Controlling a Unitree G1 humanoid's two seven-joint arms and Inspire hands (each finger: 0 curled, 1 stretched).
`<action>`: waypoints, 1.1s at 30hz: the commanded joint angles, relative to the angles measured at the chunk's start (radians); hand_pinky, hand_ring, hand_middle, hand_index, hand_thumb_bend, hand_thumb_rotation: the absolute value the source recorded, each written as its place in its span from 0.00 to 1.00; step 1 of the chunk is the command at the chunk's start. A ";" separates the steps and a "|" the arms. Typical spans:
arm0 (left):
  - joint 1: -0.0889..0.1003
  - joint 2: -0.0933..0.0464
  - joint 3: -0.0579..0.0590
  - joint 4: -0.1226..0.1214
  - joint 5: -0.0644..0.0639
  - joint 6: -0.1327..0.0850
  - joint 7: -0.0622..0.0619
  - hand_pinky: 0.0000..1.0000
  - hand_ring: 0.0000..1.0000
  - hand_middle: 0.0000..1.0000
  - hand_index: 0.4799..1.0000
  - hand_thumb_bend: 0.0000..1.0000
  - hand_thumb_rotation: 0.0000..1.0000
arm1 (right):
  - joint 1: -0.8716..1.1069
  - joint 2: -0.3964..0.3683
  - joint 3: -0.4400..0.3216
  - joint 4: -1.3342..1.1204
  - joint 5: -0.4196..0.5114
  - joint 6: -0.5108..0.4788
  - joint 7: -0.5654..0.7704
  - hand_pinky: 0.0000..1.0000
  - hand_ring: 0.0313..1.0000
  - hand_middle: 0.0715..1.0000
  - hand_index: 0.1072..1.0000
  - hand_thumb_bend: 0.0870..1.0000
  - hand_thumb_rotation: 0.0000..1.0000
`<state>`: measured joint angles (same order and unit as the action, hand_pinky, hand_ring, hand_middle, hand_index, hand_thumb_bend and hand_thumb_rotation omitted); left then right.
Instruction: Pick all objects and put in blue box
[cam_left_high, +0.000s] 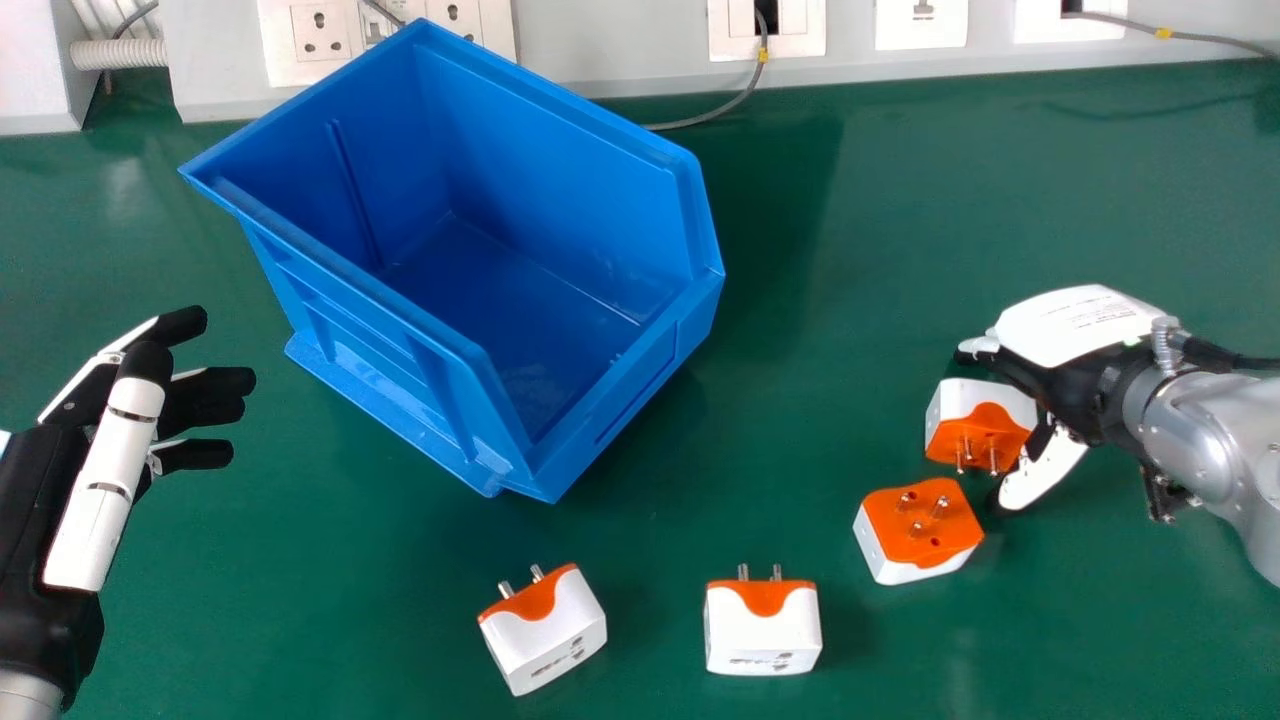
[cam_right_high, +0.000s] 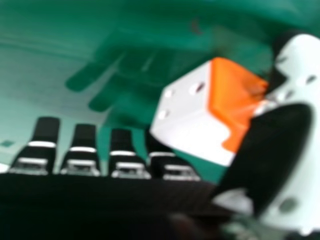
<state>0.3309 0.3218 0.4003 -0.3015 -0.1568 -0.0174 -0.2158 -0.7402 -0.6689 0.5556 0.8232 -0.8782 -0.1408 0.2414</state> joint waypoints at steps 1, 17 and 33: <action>0.017 -0.005 0.014 -0.044 -0.006 0.005 0.007 0.68 0.74 0.73 0.70 0.46 0.97 | -0.009 0.002 0.009 0.015 -0.003 -0.001 0.017 0.85 0.91 0.92 0.87 0.40 0.35; 0.017 -0.006 0.018 -0.079 -0.009 0.056 0.009 0.68 0.74 0.73 0.70 0.47 0.97 | -0.007 0.011 0.018 0.007 0.000 -0.005 0.023 0.81 0.87 0.90 0.84 0.42 0.33; -0.024 -0.007 0.002 -0.076 0.014 0.092 0.027 0.69 0.75 0.73 0.71 0.48 0.97 | -0.009 0.023 0.007 0.015 0.027 -0.035 0.012 0.78 0.85 0.88 0.83 0.44 0.31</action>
<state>0.3135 0.3143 0.4022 -0.3584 -0.1516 0.0766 -0.1973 -0.7523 -0.6625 0.5558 0.8278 -0.8656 -0.1524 0.2340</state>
